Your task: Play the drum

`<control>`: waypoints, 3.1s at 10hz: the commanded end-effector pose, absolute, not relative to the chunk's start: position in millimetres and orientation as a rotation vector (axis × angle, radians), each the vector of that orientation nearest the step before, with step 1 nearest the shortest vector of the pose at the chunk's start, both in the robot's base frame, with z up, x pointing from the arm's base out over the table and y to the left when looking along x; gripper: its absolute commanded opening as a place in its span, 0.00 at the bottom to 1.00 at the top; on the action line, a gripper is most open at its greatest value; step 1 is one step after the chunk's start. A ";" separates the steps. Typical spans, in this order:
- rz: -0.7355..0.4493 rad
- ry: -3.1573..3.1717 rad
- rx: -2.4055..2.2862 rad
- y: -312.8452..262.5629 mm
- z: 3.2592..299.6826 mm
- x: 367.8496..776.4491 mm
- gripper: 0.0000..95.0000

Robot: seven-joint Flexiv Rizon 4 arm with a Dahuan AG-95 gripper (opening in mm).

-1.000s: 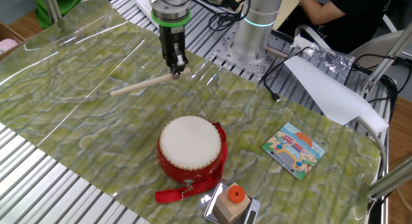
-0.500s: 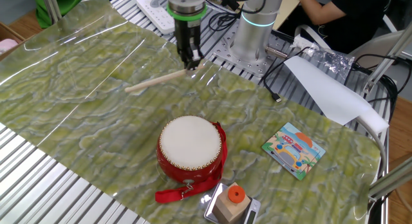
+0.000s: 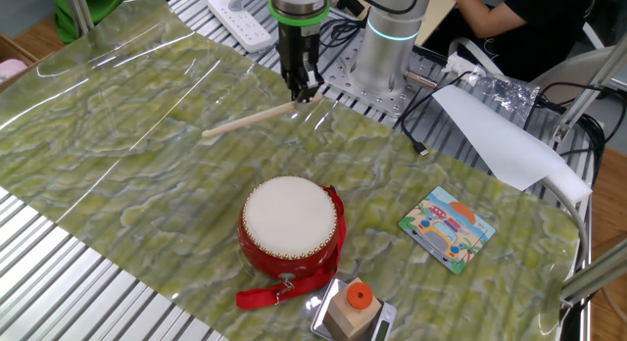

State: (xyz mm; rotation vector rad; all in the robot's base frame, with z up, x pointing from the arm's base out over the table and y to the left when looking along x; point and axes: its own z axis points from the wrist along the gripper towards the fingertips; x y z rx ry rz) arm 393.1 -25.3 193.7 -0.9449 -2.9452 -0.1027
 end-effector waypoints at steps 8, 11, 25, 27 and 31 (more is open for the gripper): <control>-0.076 -2.950 -0.956 -1.3 189.5 388.0 0.00; -0.083 -2.975 -0.870 -1.9 190.5 392.9 0.00; -0.069 -3.046 -0.415 -5.9 195.6 408.4 0.00; -0.094 -3.047 -0.374 -5.9 195.6 408.4 0.00; -0.141 -3.059 -0.261 -5.9 195.6 408.4 0.00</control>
